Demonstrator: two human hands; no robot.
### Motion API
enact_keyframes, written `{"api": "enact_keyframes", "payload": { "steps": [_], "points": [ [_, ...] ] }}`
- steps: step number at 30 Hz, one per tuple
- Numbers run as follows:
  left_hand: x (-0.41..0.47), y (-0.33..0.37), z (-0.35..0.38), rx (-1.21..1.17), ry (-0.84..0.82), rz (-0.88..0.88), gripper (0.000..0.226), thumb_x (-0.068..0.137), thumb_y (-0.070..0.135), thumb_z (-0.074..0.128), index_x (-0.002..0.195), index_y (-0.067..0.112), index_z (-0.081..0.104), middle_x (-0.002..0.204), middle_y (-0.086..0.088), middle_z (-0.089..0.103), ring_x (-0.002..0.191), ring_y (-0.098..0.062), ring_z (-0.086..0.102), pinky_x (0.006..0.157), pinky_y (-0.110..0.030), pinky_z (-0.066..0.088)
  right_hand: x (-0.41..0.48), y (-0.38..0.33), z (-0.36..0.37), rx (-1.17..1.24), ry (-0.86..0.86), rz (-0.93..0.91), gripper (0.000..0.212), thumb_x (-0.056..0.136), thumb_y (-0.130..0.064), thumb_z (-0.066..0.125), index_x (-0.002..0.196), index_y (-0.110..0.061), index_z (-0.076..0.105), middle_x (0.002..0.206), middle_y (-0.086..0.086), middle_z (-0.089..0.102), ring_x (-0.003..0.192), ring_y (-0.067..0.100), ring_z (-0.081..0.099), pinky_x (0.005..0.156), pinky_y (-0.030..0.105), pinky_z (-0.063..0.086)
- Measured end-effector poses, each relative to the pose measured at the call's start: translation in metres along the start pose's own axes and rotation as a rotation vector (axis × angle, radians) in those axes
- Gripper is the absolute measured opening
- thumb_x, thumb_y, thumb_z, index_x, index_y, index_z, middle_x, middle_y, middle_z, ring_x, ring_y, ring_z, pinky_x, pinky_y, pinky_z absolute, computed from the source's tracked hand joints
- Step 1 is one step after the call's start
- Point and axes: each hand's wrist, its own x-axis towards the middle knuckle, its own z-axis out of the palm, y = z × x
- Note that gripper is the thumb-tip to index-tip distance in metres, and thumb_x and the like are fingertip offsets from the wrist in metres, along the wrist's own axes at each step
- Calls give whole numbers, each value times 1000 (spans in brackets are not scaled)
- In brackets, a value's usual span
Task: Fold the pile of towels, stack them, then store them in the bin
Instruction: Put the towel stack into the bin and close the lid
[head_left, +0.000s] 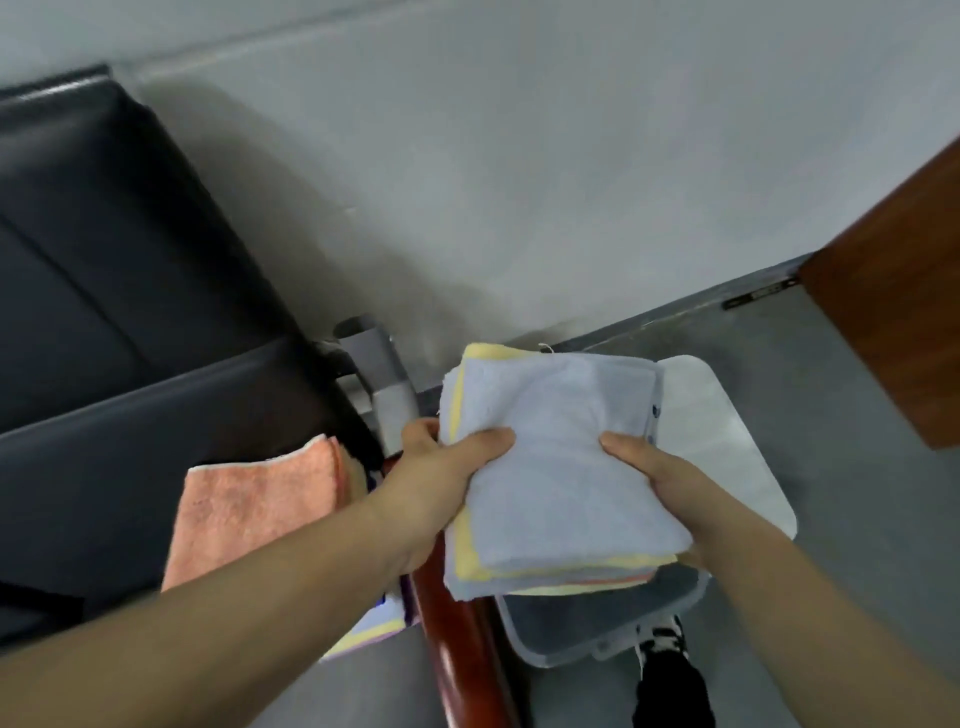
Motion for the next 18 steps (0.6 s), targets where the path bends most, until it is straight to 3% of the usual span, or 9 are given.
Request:
{"api": "enact_keyframes", "payload": {
  "steps": [2,5,9,11,14,16,18],
  "points": [
    [45,-11,41,-16,23,-46,89,57,45,91,127,27,38,120,-1,65,101,-27,72,89,-51,60,50,-9,-43,-28,36,30,29,91,-35,67,109,-13,70,87,8,81,69,21,78,70,36,57],
    [125,-42,94,-42,95,-175,73,77,37,85,129,25,36,118,-4,62,100,-31,69,86,-52,60,132,3,-105,-18,47,52,39,84,-33,73,120,-17,69,98,7,81,81,24,79,77,38,60],
    [238,-101,125,-44,194,-276,68,83,37,78,132,23,33,115,-10,58,99,-36,66,84,-53,59,256,47,-156,-43,11,119,33,91,-24,73,119,-7,72,96,11,79,84,24,77,71,31,59],
    [296,-133,124,-73,259,-296,67,80,38,80,131,21,39,113,-12,59,95,-35,65,70,-43,57,320,77,-168,-106,-2,125,43,88,-28,76,126,-9,70,107,14,78,97,29,76,80,37,58],
    [381,-178,111,-105,270,-323,88,53,47,86,129,13,57,115,-12,67,89,-31,70,55,-32,54,402,108,-170,-194,29,85,71,67,-40,86,132,-17,67,115,12,77,105,33,75,96,47,59],
    [437,-216,97,-81,300,-309,101,47,52,86,135,13,57,117,-10,65,91,-30,69,61,-33,56,475,135,-179,-259,68,47,86,52,-49,89,130,-19,68,112,8,78,101,31,76,98,51,58],
    [467,-236,97,-63,339,-297,112,53,58,88,148,19,42,129,-7,60,105,-31,65,80,-42,58,529,153,-186,-390,157,-19,100,43,-63,84,129,-14,68,114,6,77,103,29,74,97,47,59]
  ]
}}
